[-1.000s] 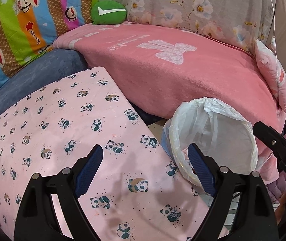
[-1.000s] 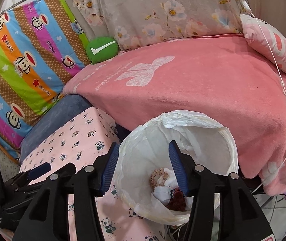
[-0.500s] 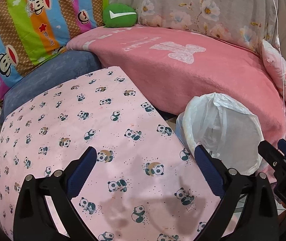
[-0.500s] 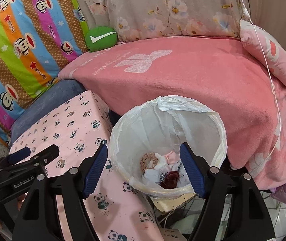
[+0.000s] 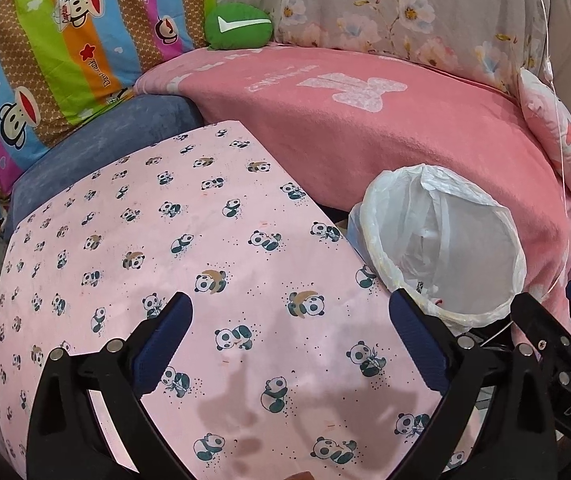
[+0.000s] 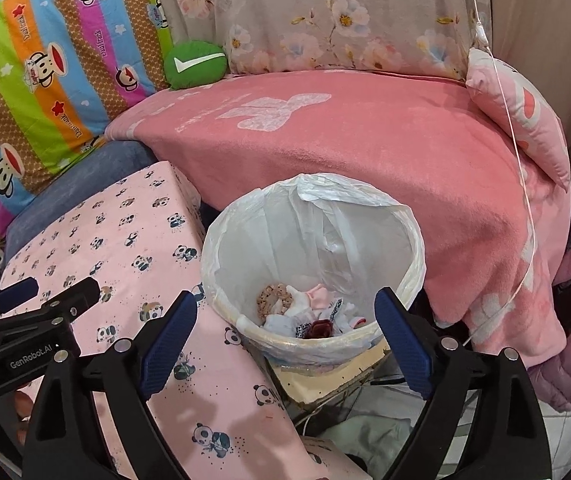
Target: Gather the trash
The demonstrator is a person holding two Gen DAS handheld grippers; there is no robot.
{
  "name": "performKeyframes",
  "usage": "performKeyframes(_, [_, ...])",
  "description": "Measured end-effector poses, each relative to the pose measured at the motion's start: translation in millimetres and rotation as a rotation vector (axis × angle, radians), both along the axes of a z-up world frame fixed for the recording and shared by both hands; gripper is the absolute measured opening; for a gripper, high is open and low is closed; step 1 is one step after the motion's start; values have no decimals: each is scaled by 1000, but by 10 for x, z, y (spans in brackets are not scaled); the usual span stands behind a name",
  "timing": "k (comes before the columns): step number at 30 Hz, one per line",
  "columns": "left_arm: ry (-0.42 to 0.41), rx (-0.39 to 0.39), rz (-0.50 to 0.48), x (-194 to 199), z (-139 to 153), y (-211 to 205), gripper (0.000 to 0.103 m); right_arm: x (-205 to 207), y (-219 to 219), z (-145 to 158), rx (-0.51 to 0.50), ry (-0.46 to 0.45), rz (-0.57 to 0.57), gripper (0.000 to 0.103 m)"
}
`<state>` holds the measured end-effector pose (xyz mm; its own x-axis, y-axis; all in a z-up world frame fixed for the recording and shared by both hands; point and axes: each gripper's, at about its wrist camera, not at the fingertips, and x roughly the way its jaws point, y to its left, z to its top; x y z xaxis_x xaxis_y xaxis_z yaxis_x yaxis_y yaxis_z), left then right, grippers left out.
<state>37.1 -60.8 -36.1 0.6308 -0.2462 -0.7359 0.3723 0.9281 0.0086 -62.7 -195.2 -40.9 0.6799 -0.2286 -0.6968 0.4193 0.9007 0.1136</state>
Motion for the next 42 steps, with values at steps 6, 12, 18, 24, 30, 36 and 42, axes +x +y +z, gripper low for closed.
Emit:
performKeyframes(6, [3,3,0,-65,-20,-20,94,-67,50,-44,-16,11,-4,99])
performKeyframes(12, [-3,12,0,-110,-25,-57,94,-103,61,-71,-30,37,-19,99])
performKeyframes(18, [0,21,-9,-145,-44,-105,95,-143,45,-114,-38,51,-34,99])
performKeyframes(24, [3,20,-8,-193,-50,-140,95,-204,-49,-149,-31,54,-44,99])
performKeyframes(30, [21,19,-23,-216,-86,-186,95,-215,-81,-171,-30,61,-49,99])
performKeyframes(36, [29,41,-9,-231,-140,-204,95,-215,-65,-201,-40,77,-49,99])
performKeyframes(42, [23,27,-5,-252,-132,-194,96,-235,-67,-215,-42,77,-51,99])
